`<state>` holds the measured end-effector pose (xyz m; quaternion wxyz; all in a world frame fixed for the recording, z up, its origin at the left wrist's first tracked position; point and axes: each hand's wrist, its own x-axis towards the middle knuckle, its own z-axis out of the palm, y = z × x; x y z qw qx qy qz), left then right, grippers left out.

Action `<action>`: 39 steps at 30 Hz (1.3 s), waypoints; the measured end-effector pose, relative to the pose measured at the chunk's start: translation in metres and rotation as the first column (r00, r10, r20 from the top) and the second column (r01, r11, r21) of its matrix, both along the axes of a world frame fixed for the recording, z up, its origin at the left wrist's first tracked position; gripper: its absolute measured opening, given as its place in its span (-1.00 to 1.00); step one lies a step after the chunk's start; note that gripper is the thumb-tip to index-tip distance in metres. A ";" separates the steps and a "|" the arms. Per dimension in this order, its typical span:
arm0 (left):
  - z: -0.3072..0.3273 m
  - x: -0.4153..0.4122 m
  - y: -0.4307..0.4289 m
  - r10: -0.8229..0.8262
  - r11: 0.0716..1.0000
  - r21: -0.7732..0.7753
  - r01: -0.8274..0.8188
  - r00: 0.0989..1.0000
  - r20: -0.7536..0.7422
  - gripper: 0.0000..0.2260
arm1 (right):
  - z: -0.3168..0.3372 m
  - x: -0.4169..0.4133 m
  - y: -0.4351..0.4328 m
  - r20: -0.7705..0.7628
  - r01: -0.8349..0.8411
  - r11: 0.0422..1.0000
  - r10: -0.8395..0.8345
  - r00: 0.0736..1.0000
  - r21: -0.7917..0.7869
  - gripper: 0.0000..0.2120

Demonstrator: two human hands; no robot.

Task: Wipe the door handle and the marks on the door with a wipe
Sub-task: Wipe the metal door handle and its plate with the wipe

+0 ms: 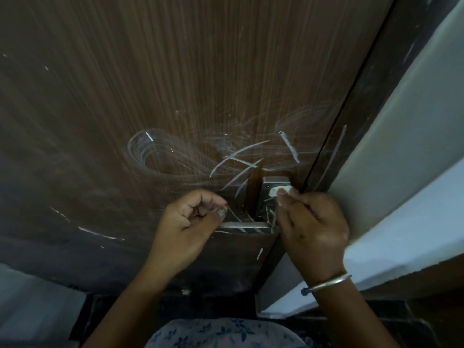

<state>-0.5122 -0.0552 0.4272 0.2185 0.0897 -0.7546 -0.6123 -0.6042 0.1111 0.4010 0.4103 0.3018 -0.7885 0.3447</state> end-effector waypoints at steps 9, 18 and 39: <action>-0.002 -0.005 0.004 0.024 1.000 -0.014 -0.024 1.000 -0.002 -0.83 | 0.006 0.003 -0.020 -0.181 -0.043 0.989 0.068 0.981 0.140 -0.91; -0.006 0.000 0.002 -0.046 0.996 0.071 0.046 0.999 -0.003 -0.93 | 0.008 0.000 0.002 -0.064 0.039 0.999 -0.040 0.997 -0.009 -0.88; 0.001 0.003 -0.008 -0.158 0.986 0.062 0.155 0.987 0.041 -0.88 | 0.009 0.007 -0.019 -0.108 0.017 0.978 0.005 0.994 0.206 -0.87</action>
